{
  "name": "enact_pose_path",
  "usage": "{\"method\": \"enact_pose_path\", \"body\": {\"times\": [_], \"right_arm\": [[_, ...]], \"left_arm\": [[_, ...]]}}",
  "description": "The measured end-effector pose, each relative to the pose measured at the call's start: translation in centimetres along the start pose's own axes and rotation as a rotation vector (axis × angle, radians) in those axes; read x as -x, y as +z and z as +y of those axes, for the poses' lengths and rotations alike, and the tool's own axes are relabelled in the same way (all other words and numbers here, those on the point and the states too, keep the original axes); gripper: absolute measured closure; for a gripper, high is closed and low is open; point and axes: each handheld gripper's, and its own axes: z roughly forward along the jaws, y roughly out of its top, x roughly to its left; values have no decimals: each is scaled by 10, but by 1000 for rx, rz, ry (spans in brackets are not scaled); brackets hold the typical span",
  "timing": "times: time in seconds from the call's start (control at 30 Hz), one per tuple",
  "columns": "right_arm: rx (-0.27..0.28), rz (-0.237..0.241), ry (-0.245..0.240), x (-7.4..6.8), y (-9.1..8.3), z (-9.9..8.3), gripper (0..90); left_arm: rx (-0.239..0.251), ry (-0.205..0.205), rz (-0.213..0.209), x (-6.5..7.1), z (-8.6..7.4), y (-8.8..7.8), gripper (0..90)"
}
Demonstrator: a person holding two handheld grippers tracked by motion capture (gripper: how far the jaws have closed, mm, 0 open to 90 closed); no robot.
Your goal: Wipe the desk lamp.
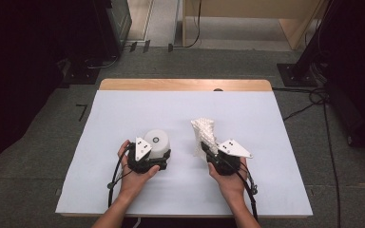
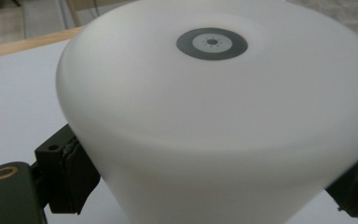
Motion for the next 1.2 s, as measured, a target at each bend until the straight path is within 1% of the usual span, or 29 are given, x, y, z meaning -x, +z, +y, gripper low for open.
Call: {"method": "enact_pose_path", "body": {"times": [0.07, 0.13, 0.2, 0.3, 0.33, 0.4, 0.47, 0.53, 0.6, 0.7, 0.77, 0.83, 0.87, 0.9, 0.93, 1.0, 1.03, 1.1, 1.17, 1.2], "right_arm": [[0, 2, 3, 1, 0, 0, 754], [-4, 6, 13, 1, 1, -1, 754], [-9, 7, 10, 1, 2, -2, 754], [-15, 11, 6, 0, 4, -3, 754], [-19, 13, 8, -1, 4, -4, 754], [-21, 15, 6, -2, 6, -5, 754], [-28, 20, 0, -4, 7, -6, 754], [-36, 29, -7, -7, 9, -8, 755], [-47, 43, -12, -11, 12, -10, 755], [-70, 71, -34, -22, 18, -14, 755], [-87, 97, -52, -30, 21, -17, 755], [-95, 118, -71, -38, 24, -19, 756], [-96, 124, -81, -41, 25, -19, 758], [-100, 116, -89, -44, 24, -19, 759], [-100, 108, -100, -45, 24, -19, 760], [-97, 111, -88, -42, 22, -19, 762], [-91, 115, -87, -40, 20, -19, 763], [-80, 114, -84, -37, 16, -17, 765], [-64, 113, -84, -35, 13, -14, 766], [-57, 112, -92, -35, 12, -12, 767]], "left_arm": [[-19, -24, 52, 6, 1, 1, 71], [-49, -49, 90, 10, 2, 5, 74], [-66, -71, 98, 10, 2, 7, 76], [-61, -66, 102, 11, 1, 7, 81], [-61, -60, 94, 11, 1, 7, 84], [-60, -54, 67, 7, 1, 6, 85], [-55, -75, 17, 1, 2, 5, 86], [-38, -103, -47, -5, 5, 3, 86], [-8, -125, -125, -11, 7, -1, 87], [42, -138, -241, -15, 12, -7, 87], [56, -138, -300, -15, 14, -10, 87], [58, -138, -348, -12, 14, -9, 87], [56, -135, -353, -10, 14, -9, 87], [49, -130, -354, -9, 14, -8, 87], [49, -134, -360, -8, 14, -7, 87], [50, -146, -391, -9, 15, -5, 87], [45, -145, -407, -9, 16, -4, 87], [40, -129, -418, -5, 17, -2, 87], [33, -105, -427, 0, 17, -1, 88], [29, -95, -427, 2, 17, -1, 87]]}}
